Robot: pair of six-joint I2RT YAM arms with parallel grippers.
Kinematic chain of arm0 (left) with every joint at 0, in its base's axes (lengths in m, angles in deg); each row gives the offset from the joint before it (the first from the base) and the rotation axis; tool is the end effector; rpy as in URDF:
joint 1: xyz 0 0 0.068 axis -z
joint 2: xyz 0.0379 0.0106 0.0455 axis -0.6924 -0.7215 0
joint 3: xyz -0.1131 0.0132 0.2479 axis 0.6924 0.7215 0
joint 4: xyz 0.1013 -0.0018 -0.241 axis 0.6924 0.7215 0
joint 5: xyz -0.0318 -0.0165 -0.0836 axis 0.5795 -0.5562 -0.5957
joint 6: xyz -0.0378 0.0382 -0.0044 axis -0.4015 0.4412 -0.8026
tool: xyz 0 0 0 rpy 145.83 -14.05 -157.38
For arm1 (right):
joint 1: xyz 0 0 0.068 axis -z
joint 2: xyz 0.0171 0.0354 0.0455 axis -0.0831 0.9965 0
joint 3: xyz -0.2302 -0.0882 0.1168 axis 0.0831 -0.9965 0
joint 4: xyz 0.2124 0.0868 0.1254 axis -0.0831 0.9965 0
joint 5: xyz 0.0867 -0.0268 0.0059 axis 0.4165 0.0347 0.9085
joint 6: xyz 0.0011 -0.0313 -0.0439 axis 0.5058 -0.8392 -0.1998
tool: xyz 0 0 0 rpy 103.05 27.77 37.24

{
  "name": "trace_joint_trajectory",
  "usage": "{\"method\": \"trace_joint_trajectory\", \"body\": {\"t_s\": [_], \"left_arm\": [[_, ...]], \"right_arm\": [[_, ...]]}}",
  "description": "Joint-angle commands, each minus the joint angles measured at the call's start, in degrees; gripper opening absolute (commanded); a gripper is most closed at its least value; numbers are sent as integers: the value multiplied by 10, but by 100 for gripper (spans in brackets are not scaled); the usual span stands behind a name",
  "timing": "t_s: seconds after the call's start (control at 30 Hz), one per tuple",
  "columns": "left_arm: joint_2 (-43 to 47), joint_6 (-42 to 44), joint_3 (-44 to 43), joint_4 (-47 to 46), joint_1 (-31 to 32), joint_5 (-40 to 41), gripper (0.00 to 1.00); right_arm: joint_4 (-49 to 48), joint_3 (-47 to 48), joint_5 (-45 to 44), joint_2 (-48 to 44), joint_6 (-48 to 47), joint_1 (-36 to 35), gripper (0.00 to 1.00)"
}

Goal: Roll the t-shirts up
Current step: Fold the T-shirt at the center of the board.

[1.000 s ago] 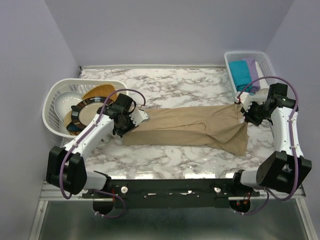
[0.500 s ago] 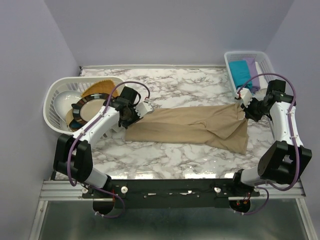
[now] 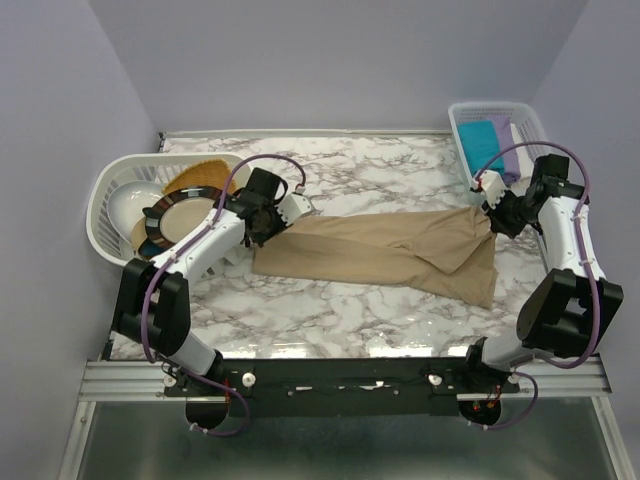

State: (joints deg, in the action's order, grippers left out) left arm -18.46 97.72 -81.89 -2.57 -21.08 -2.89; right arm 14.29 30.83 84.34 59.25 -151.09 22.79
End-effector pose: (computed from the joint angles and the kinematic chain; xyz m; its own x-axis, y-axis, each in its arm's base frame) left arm 0.2905 -0.1222 0.2406 -0.4356 0.8022 -0.4084 0.7800 0.5628 0.2736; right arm 0.2825 -0.0774 0.2842 -0.4683 -0.7425 -0.4790 -0.7563 0.6171 -0.2172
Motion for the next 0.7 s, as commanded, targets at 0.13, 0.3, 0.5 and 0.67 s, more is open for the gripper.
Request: {"method": "trace_joint_trajectory", "body": {"t_s": [0.13,0.3,0.5,0.67], "left_arm": [[10,-2,47,62,-31,13,0],[79,13,87,110,-31,-42,0],[140,36,111,178,-31,-122,0],[118,37,108,186,-31,-145,0]], "right_arm": [[-11,12,-7,5,11,-30,0],[-2,30,-6,10,10,-34,0],[18,47,0,1,7,-35,0],[17,45,3,2,16,-47,1]]}}
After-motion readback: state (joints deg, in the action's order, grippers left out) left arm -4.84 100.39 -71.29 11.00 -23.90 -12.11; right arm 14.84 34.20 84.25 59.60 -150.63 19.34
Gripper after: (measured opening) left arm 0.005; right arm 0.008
